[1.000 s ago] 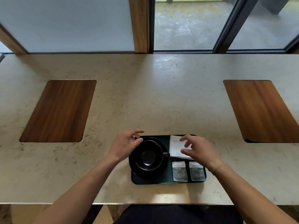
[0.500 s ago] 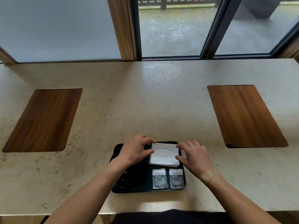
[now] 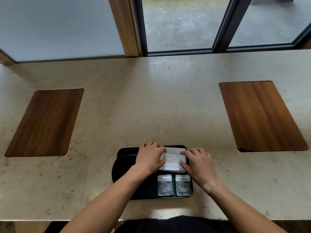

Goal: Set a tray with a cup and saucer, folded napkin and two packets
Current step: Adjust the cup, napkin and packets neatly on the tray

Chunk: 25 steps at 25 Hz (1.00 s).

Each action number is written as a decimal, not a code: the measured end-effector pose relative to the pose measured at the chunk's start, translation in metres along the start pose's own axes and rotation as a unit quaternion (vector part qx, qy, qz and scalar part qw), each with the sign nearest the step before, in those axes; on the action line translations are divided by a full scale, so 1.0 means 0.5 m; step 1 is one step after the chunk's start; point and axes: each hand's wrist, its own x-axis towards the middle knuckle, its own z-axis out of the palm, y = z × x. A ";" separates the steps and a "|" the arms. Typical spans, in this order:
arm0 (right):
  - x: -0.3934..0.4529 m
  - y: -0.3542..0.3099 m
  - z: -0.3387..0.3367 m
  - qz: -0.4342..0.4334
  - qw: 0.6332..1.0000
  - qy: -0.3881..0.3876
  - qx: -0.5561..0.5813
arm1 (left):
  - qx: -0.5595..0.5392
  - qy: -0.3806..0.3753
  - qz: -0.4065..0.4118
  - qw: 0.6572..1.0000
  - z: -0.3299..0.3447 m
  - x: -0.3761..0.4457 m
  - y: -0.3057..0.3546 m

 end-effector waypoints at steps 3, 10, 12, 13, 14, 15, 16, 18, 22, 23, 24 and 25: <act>-0.002 -0.002 0.013 -0.010 1.000 0.011 -0.008 | 0.043 -0.008 0.010 0.999 0.008 0.001 0.005; -0.013 0.002 0.042 -0.010 0.999 0.028 -0.031 | 0.089 0.004 0.023 0.996 0.021 -0.003 0.012; -0.013 0.001 0.047 -0.012 0.999 0.030 -0.041 | 0.098 0.008 0.027 0.995 0.023 -0.004 0.013; -0.012 0.002 0.049 -0.013 0.998 0.031 -0.045 | 0.101 0.011 0.027 0.994 0.023 -0.003 0.014; -0.011 0.002 0.050 -0.014 0.998 0.032 -0.048 | 0.104 0.012 0.025 0.994 0.023 -0.004 0.016; -0.010 0.003 0.050 -0.015 0.998 0.033 -0.052 | 0.105 0.012 0.023 0.994 0.023 -0.004 0.018; -0.009 0.003 0.050 -0.017 0.998 0.033 -0.058 | 0.106 0.012 0.020 0.994 0.023 -0.004 0.020; -0.008 0.003 0.051 -0.023 0.997 0.035 -0.065 | 0.103 0.016 0.016 0.994 0.024 -0.005 0.023; -0.004 0.001 0.051 -0.031 0.996 0.033 -0.074 | 0.096 0.022 0.009 0.995 0.024 -0.007 0.027; -0.003 0.002 0.050 -0.032 0.996 0.032 -0.075 | 0.094 0.024 0.008 0.995 0.024 -0.007 0.028; -0.003 0.003 0.051 -0.032 0.996 0.031 -0.075 | 0.093 0.026 0.008 0.995 0.023 -0.006 0.029; -0.003 0.004 0.051 -0.032 0.996 0.029 -0.076 | 0.093 0.027 0.008 0.995 0.023 -0.005 0.029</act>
